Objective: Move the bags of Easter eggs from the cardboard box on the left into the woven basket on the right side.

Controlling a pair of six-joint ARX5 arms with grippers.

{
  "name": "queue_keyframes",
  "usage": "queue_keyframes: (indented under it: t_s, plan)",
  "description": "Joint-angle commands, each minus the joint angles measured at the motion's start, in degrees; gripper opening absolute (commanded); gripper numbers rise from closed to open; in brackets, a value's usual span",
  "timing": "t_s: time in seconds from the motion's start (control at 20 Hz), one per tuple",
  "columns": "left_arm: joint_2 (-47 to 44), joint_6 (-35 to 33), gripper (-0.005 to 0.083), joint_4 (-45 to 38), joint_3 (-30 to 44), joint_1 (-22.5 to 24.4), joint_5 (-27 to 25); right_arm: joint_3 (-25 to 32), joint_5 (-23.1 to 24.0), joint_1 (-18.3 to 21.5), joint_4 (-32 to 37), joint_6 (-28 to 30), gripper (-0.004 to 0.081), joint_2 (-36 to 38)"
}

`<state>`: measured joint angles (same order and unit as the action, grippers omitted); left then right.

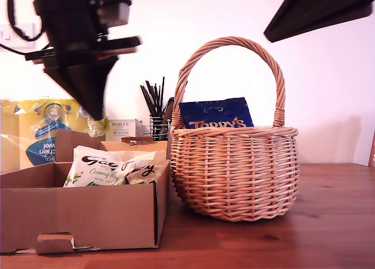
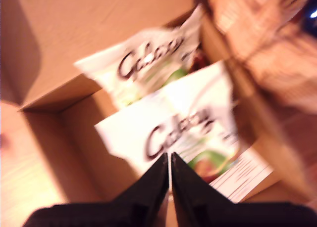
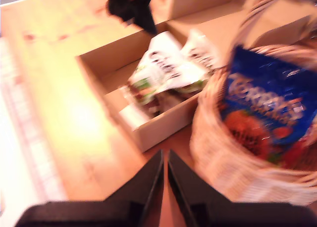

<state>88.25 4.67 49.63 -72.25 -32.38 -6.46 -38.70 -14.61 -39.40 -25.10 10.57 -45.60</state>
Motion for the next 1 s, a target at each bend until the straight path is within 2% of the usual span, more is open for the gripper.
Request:
queue_keyframes:
  t_s: [0.0,0.05,0.15,0.25,0.4,0.55,0.65,0.75,0.95]
  plan:
    - [0.39,-3.28,-0.0022,0.33,-0.07,0.37,0.02,-0.07,-0.39,0.07,0.17,-0.02,-0.0012,0.15]
    - [0.00,-6.58,-0.0022,0.68,-0.07,0.57,0.07,-0.07,-0.46,0.02,0.68,0.00,-0.0012,0.13]
    - [-0.31,-18.86,-0.0022,2.67,0.15,1.68,2.89,-0.07,-0.46,0.04,1.42,0.17,-0.0012,0.13]
    - [-0.35,-26.97,-0.0022,4.04,0.68,4.96,12.57,-0.07,-0.44,0.04,1.27,0.28,-0.0012,0.13]
    - [-1.14,-31.80,-0.0022,4.87,0.74,12.68,30.71,-0.07,-0.39,0.04,0.94,0.59,-0.0012,0.13]
    - [-3.93,-36.48,-0.0022,4.74,1.14,20.74,44.17,-0.07,-0.22,0.04,0.46,1.46,-0.0012,0.13]
    - [-6.25,-38.36,-0.0022,3.48,2.58,24.61,50.80,-0.07,0.02,0.09,0.87,1.49,-0.0012,0.13]
    - [-9.79,-37.42,-0.0022,-2.05,6.23,26.53,52.30,-0.07,0.20,0.15,1.62,1.49,-0.0012,0.13]
    - [-16.96,-32.22,-0.0022,-15.23,17.75,27.30,48.50,-0.07,0.50,0.15,1.66,1.49,-0.0012,0.13]
